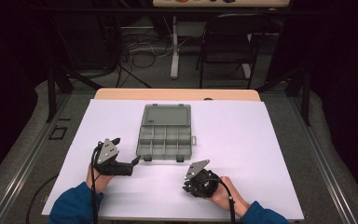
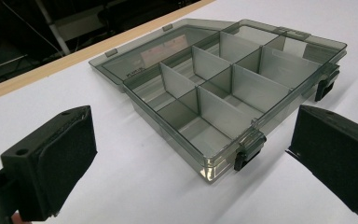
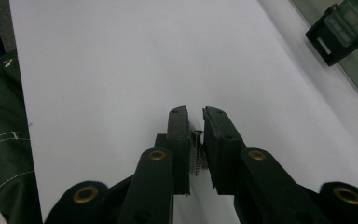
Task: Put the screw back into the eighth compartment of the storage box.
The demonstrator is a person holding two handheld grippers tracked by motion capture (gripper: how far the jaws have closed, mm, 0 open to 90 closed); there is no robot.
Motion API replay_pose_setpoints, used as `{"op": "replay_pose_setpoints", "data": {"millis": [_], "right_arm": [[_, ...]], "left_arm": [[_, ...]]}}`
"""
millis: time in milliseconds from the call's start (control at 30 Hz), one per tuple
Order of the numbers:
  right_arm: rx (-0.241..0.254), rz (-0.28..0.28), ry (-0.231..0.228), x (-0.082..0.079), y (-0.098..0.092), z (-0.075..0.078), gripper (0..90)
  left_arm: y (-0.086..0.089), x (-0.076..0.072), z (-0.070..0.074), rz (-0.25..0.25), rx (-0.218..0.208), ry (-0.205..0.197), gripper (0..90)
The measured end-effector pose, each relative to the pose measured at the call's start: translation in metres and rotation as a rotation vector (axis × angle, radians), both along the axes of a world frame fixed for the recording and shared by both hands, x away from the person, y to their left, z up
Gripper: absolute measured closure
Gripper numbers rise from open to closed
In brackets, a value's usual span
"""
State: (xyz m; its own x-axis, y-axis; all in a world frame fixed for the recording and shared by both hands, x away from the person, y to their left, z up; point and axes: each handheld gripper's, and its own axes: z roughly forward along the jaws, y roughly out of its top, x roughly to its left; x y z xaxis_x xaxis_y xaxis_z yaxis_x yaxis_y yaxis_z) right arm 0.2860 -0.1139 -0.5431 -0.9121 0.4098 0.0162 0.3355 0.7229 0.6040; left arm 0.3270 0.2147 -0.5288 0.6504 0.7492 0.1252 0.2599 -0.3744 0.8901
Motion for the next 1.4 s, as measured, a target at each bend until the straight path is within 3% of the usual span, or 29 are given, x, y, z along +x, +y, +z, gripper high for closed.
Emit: {"op": "replay_pose_setpoints", "data": {"millis": [133,667,1400], "right_arm": [[-0.002,-0.001,0.006,0.000,0.000,0.000,87.2],[0.035,-0.020,-0.030,0.000,-0.004,0.007,87.9],[0.025,-0.044,-0.054,0.004,-0.011,0.010,90.0]], "left_arm": [[-0.001,0.000,-0.001,0.005,-0.001,-0.001,0.0],[0.000,0.000,0.000,0.001,-0.001,-0.001,0.0],[0.000,0.000,0.000,0.002,-0.006,0.000,0.0]]}}
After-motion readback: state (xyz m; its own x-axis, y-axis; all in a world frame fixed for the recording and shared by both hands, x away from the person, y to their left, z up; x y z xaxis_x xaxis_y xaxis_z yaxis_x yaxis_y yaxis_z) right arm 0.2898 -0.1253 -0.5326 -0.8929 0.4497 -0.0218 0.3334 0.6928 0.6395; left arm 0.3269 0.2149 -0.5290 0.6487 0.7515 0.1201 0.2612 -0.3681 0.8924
